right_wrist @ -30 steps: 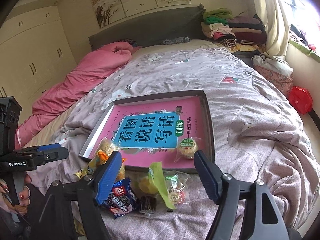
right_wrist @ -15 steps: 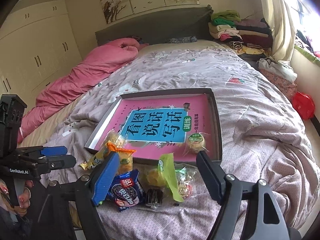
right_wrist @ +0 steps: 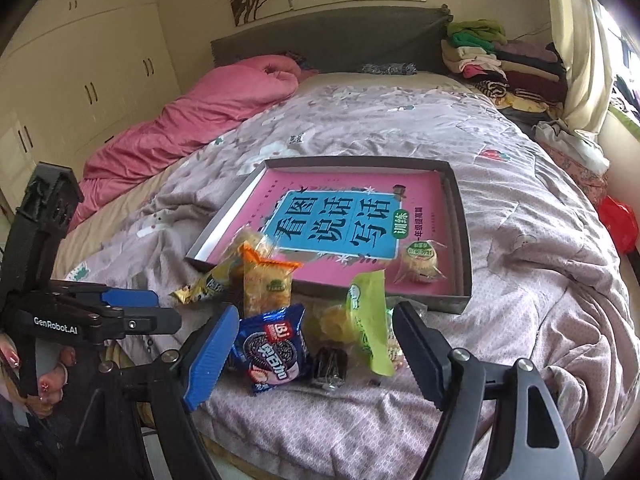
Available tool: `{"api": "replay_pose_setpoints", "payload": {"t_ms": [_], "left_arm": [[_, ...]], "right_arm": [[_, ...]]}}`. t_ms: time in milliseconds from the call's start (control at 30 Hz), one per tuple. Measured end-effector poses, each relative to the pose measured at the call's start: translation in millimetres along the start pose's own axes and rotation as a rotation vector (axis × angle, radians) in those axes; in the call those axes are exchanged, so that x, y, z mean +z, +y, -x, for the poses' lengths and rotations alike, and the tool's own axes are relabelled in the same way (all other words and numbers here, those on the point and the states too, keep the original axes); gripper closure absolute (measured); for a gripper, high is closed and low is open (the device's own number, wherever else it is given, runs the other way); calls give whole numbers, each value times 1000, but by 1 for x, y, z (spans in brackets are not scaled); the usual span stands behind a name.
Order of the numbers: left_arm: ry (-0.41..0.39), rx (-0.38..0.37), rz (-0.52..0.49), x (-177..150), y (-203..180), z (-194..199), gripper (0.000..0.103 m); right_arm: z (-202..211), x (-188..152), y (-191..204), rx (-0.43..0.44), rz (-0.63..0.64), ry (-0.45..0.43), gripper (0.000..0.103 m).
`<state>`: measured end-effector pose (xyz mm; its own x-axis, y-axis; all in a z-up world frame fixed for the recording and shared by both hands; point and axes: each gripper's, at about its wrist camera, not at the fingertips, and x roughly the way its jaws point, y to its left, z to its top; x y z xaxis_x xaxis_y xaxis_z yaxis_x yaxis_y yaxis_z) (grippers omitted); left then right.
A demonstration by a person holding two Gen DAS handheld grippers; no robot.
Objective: Organize snacks
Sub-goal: 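Grasp the dark beef-bean bag with left gripper while right gripper grasps the blue cookie bag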
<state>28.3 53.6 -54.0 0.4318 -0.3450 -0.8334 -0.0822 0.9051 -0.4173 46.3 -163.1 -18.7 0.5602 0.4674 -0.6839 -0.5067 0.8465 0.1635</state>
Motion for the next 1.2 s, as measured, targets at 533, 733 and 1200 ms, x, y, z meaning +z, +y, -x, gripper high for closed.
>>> {"api": "replay_pose_setpoints", "payload": {"t_ms": [533, 733, 1200], "left_arm": [[88, -73, 78, -12, 10, -20, 20], [123, -103, 99, -17, 9, -28, 20], [177, -183, 157, -17, 10, -53, 23]], "right_arm": [[-13, -14, 14, 3, 60, 78, 24], [-18, -19, 18, -4, 89, 104, 24], [-31, -27, 20, -13, 109, 153, 24]]}}
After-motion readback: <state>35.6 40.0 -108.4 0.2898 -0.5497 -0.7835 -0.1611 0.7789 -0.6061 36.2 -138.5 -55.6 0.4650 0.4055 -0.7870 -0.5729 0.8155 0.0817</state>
